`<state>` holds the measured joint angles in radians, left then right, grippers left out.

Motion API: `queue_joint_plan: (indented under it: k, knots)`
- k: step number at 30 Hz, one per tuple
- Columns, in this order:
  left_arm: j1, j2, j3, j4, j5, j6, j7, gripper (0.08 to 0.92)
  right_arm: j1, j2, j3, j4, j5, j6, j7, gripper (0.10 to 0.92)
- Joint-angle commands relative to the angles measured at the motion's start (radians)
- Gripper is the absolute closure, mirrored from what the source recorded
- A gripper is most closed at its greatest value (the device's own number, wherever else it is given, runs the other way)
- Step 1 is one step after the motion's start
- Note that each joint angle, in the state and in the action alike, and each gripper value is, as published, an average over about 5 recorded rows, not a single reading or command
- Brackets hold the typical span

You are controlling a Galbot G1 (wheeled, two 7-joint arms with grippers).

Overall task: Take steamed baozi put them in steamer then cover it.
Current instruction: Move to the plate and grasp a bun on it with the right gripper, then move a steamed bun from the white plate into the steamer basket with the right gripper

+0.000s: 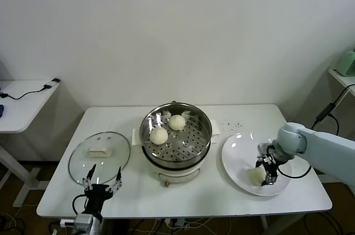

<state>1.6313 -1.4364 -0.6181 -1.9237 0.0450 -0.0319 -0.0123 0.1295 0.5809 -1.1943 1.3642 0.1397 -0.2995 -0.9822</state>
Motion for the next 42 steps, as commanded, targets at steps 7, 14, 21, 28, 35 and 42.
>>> queue_joint_plan:
  k: [7,14,21,28,35,42]
  knots:
    - [0.001,0.005,0.004,-0.004,0.005,0.002,0.000,0.177,0.348,0.085,-0.188,-0.088,-0.086,0.347,-0.070,0.330]
    - [0.013,0.018,0.009,-0.016,0.011,0.007,0.001,0.177,0.667,0.257,-0.331,-0.147,-0.083,0.634,-0.069,0.330]
    - [0.012,0.014,0.018,-0.024,0.024,0.012,0.003,0.177,0.786,0.487,-0.365,-0.233,-0.053,0.827,-0.026,0.330]
    - [0.018,0.014,0.021,-0.026,0.020,0.012,0.003,0.177,0.758,0.683,-0.303,-0.254,-0.040,0.881,-0.025,0.330]
    - [0.025,0.014,0.020,-0.034,0.018,0.013,0.003,0.177,0.647,0.741,-0.279,-0.173,-0.050,0.871,-0.029,0.330]
    - [0.032,0.019,0.014,-0.028,0.006,0.010,0.002,0.177,0.556,0.726,-0.284,-0.108,-0.079,0.858,-0.038,0.330]
